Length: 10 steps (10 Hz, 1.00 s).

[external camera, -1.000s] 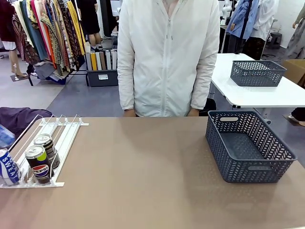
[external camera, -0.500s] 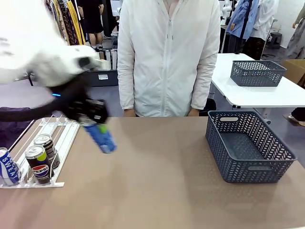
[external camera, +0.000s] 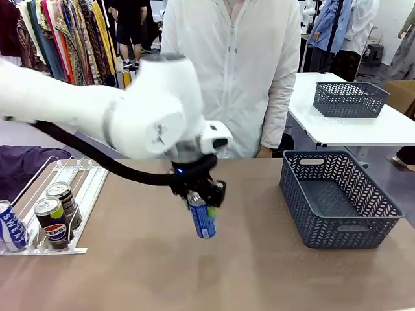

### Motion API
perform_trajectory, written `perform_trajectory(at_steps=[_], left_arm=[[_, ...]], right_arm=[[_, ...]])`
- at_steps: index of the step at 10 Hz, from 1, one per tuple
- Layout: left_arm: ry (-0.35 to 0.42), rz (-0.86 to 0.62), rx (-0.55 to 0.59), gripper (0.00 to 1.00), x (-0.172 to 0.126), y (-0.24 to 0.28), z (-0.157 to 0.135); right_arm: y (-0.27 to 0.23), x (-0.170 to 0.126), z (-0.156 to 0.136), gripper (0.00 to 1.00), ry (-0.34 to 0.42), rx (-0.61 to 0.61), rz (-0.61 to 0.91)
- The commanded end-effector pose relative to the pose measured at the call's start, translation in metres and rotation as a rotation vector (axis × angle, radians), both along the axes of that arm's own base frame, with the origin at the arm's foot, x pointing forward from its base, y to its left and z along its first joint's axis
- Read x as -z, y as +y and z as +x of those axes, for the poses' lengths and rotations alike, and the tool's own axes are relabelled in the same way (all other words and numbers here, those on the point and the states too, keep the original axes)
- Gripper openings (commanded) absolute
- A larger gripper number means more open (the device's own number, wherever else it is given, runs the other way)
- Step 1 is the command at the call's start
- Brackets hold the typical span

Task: Retrieve and store the cans from the dispenser.
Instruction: Pick up one can from the Automatic Can Dispenser and place it in the middle of the table.

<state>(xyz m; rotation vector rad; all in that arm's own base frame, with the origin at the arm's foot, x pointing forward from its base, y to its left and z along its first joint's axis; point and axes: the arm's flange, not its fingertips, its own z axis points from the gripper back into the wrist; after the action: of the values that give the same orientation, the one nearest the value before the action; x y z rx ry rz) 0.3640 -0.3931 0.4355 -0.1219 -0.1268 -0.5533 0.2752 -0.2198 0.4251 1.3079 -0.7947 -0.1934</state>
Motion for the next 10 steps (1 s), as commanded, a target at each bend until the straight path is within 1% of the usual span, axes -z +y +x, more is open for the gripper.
perform_trajectory(at_steps=[1, 2, 3, 4, 8, 9, 10], left_arm=[[-0.085, 0.094, -0.055, 0.0, 0.017, -0.028, 0.012], [-0.053, 0.094, -0.044, 0.0, 0.025, -0.034, 0.008], [-0.042, 0.103, -0.054, 0.0, 0.03, -0.036, 0.002], [0.002, 0.104, -0.053, 0.0, 0.034, -0.037, 0.001], [-0.01, 0.126, -0.053, 0.0, 0.038, -0.037, 0.004], [-0.015, 0.125, -0.054, 0.57, 0.038, -0.037, 0.002], [-0.035, 0.118, -0.044, 1.0, 0.036, -0.036, 0.002]], right_arm=[[-0.001, -0.004, 0.001, 1.0, -0.007, 0.004, 0.013], [-0.001, -0.004, 0.001, 1.0, -0.007, 0.004, 0.013], [-0.001, -0.004, 0.001, 1.0, -0.007, 0.004, 0.013], [-0.001, -0.004, 0.001, 1.0, -0.007, 0.004, 0.013], [-0.001, -0.004, 0.001, 1.0, -0.007, 0.004, 0.013], [-0.001, -0.004, 0.001, 1.0, -0.007, 0.004, 0.013], [-0.001, -0.004, 0.001, 1.0, -0.007, 0.004, 0.013]])
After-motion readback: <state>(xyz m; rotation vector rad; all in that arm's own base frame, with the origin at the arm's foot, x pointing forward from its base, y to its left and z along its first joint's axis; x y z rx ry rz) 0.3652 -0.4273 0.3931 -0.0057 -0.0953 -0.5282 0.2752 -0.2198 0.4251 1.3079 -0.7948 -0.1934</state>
